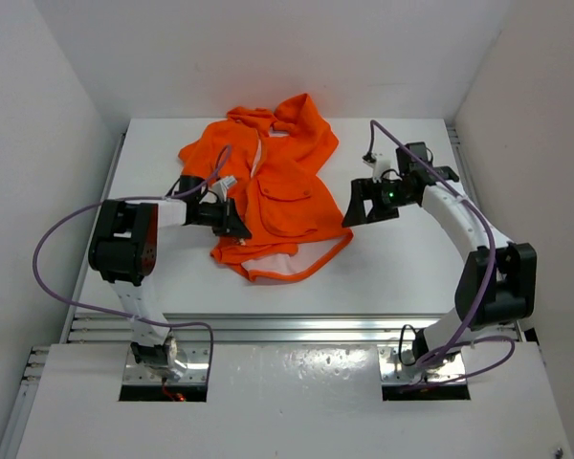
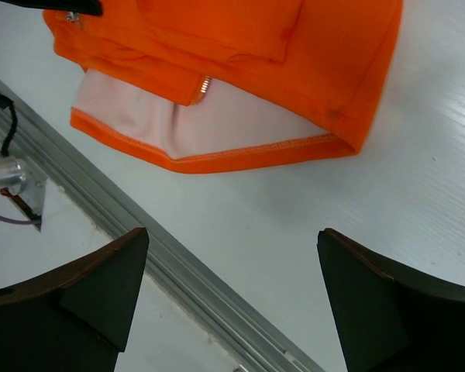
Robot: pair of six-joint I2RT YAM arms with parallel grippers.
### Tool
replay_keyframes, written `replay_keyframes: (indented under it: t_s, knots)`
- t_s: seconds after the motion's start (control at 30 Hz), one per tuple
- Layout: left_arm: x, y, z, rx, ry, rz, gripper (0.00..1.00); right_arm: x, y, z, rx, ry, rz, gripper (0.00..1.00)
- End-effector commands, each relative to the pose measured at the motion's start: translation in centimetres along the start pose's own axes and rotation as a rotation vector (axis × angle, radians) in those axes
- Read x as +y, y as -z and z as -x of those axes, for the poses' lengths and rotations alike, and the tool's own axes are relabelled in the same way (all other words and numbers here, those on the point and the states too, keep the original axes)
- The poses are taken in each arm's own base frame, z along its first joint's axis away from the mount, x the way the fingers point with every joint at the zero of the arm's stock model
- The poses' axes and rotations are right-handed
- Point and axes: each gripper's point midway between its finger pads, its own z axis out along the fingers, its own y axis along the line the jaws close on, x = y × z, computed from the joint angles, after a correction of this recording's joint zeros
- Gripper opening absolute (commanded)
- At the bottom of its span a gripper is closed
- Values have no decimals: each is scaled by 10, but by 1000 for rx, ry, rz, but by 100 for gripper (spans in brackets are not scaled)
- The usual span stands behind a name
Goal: Zip up the jacket
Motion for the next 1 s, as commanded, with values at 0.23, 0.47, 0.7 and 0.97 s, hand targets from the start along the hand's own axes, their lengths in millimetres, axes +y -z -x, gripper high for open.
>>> replay_keyframes:
  t_s: [0.23,0.47,0.7,0.97]
  knots:
    - [-115,6,59,-56,-192,-344,4,57,-21,49,-114,-40,222,93]
    - [-171,2,77,-71,-211,-499,4,66,-39,72,-145,-121,322,100]
    - [-182,-6,103,-142,-109,-562,3,75,-54,77,-145,-190,435,100]
    - [-190,-16,104,-128,-33,-596,1,89,-69,90,-165,-157,504,100]
